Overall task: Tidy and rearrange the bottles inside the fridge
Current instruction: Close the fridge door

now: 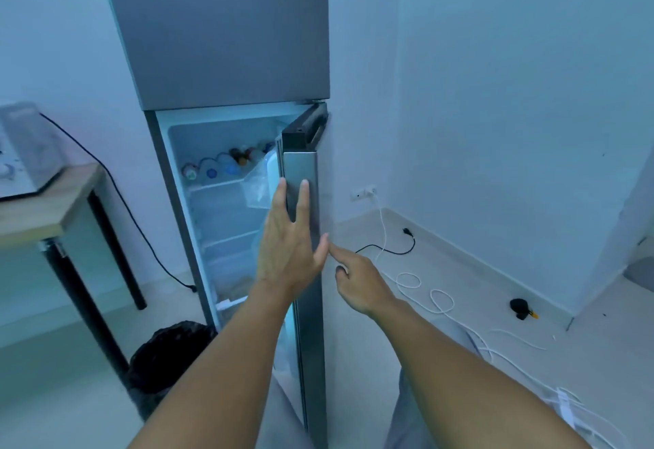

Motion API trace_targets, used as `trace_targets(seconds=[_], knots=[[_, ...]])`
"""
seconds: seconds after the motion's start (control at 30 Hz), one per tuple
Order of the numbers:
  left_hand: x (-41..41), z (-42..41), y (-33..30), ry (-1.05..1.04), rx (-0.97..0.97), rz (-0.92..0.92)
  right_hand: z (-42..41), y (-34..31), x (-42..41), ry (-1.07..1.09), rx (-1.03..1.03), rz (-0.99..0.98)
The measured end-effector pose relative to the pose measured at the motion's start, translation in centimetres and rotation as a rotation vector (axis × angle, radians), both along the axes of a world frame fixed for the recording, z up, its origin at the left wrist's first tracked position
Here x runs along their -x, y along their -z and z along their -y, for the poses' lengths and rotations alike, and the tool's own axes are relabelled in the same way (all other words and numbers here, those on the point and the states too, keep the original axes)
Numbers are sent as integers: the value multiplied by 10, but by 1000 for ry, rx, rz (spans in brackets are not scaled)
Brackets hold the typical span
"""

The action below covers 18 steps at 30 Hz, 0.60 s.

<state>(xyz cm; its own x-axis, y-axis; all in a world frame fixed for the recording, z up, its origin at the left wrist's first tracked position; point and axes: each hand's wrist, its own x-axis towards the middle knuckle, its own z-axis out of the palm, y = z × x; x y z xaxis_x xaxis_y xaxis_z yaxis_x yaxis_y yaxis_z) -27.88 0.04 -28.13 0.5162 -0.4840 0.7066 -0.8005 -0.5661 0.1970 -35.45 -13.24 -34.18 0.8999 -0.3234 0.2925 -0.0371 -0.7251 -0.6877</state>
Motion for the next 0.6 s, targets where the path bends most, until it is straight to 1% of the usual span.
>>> trace_targets(seconds=[0.13,0.23,0.3,0.4,0.43,0.5,0.6], knots=[[-16,-18,4,-45,-10,-63,-6,-2,-30,-74,7,-31],[-31,-33,2,-64,-5,-53,-7,-5,-51,-15,51,-43],[-41,-40,4,-79,-10,29,-9,-6,-65,11,73,-35],[-57,-45,4,-129,-81,266,-12,-11,-90,26,91,-1],[-63,-45,3,-151,-120,309,-12,-14,-100,25,100,9],[-73,-44,0,-206,-221,336,-12,-18,-118,26,128,24],[-90,-41,0,-266,-339,300,-8,-23,-141,28,153,40]])
